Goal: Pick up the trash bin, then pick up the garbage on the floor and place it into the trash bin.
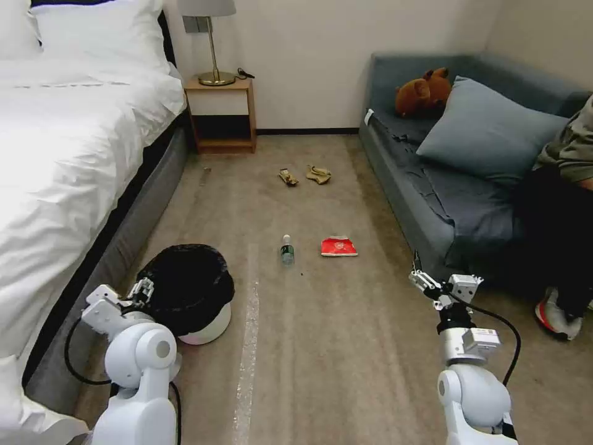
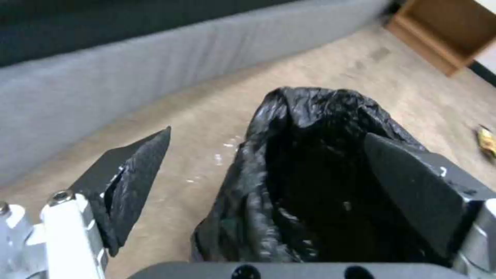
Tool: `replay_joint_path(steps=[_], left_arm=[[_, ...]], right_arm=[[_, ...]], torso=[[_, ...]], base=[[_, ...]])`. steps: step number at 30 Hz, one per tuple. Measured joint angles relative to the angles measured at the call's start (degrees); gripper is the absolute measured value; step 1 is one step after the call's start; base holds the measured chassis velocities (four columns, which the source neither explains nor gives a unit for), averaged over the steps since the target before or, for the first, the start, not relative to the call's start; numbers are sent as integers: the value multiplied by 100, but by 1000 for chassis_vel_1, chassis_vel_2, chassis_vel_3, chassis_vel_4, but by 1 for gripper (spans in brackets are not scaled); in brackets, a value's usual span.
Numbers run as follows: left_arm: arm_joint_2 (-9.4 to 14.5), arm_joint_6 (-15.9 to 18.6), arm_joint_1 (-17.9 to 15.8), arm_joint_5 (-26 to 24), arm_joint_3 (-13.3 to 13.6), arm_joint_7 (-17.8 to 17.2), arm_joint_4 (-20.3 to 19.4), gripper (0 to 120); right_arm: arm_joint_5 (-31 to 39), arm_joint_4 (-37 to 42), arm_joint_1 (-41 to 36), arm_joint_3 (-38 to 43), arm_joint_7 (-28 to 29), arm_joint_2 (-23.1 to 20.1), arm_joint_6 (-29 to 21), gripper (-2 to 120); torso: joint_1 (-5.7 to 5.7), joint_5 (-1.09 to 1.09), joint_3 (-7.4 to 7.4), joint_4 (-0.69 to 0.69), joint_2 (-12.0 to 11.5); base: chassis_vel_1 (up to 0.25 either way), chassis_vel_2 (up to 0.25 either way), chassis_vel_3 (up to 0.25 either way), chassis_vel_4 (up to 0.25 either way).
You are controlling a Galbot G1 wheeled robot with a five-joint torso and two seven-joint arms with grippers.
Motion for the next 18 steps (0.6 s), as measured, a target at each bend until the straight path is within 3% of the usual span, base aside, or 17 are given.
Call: replay_joint_path(steps=[7,10,13,15,18], left_arm=[[95,92,-341,-193,-116,292,812,100],[115,-50,-552,-278,-118,405,1473,100],[119,-89,-618,-325,-116,473,1668,100],[145,-331,-817,-345,-108,754,2122,98],[158,-437,-892,-307,-94,873,2286,93]], right_arm=[[-3,122,-54,30,6,1,-24,100],[-8,168,-91,35,6,-1,-26,100],[-15,168,-91,34,5,0,-27,100],[-37,167,-96,14,4,0,-28,100],[-57,157,-104,-3,3,1,-27,100]], torso=[[0,0,0,1,0],[0,1,0,1,0],[0,-1,0,1,0],[0,5,-1,3,1],[0,7,-1,3,2]], base=[[0,0,0,0],[0,0,0,0],[0,0,0,0],[0,0,0,0],[0,0,0,0]])
